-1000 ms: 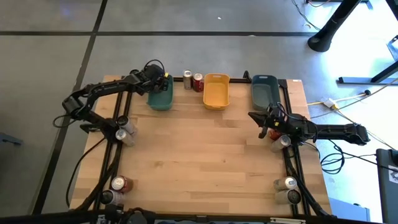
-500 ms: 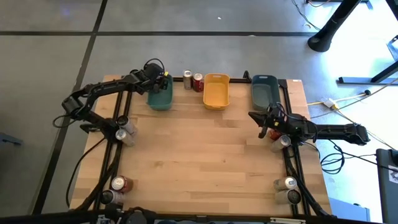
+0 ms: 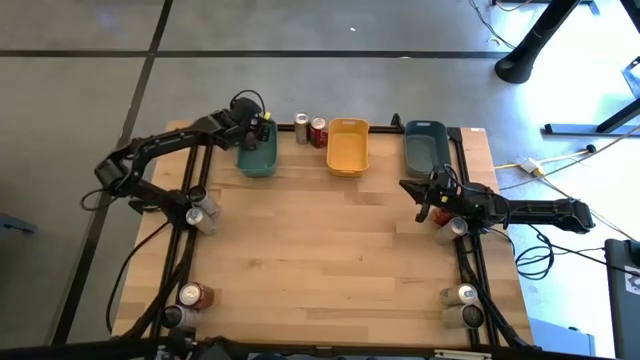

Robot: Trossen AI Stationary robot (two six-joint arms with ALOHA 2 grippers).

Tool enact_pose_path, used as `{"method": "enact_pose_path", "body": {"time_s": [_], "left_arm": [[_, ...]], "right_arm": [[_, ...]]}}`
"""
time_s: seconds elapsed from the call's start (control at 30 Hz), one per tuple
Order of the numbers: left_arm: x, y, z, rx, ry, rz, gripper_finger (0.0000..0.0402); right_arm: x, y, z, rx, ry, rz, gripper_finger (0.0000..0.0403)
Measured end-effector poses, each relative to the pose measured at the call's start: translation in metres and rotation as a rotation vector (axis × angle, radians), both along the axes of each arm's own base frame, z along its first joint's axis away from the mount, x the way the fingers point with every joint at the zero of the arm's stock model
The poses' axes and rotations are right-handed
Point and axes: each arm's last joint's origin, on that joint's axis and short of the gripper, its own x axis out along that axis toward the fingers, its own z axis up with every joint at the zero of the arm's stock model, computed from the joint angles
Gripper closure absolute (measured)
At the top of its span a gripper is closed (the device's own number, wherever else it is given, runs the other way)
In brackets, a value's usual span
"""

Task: Sort soda cans
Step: Put the top left red soda can into the green bin, then put the top red soda can into the green bin

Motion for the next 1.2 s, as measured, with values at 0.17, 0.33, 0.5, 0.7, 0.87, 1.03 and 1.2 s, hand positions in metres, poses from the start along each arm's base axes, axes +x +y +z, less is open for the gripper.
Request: {"method": "enact_pose_path", "body": {"time_s": [0.17,0.33,0.5,0.7,0.87,1.03,1.2], "left_arm": [[-0.001,-0.007,0.037,0.077,-0.051,-0.062,0.0068],[0.012,-0.02,0.069,0.142,-0.189,-0.295,0.0068],[0.03,-0.037,0.079,0.163,-0.274,-0.569,0.0068],[0.042,-0.05,0.083,0.21,-0.262,-0.676,0.0068],[0.047,-0.056,0.087,0.241,-0.303,-0.7,0.0068],[0.049,-0.056,0.09,0.269,-0.327,-0.705,0.0067],[0.049,-0.056,0.09,0.265,-0.338,-0.693,0.0025]], "right_arm": [[0.0,0.0,0.0,0.0,0.0,-0.003,0.0393],[0.0,0.0,0.0,0.0,0.0,-0.004,0.0393],[0.0,0.0,0.0,0.0,0.001,-0.003,0.0393],[0.0,0.0,0.0,0.0,0.005,-0.004,0.0393],[0.0,0.0,-0.001,0.0,0.008,-0.004,0.0393],[0.0,0.0,-0.001,-0.003,0.008,-0.005,0.0393],[0.0,0.0,0.0,-0.006,0.004,-0.006,0.0393]]}}
